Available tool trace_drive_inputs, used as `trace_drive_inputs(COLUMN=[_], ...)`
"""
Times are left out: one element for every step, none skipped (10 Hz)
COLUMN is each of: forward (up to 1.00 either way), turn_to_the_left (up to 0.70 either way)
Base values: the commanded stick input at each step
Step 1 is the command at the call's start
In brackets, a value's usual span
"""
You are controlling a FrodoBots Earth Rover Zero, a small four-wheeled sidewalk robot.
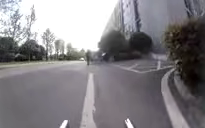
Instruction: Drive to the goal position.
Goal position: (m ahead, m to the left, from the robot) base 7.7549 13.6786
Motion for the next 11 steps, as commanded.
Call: trace_drive_inputs(forward=[0.70,0.70,0.70,0.70,0.70,0.70,0.70,0.70,0.70,0.70,0.70], turn_to_the_left=[0.14,0.14,0.12,0.03,0.00,0.00,0.00,0.02,0.14,0.14,0.14])
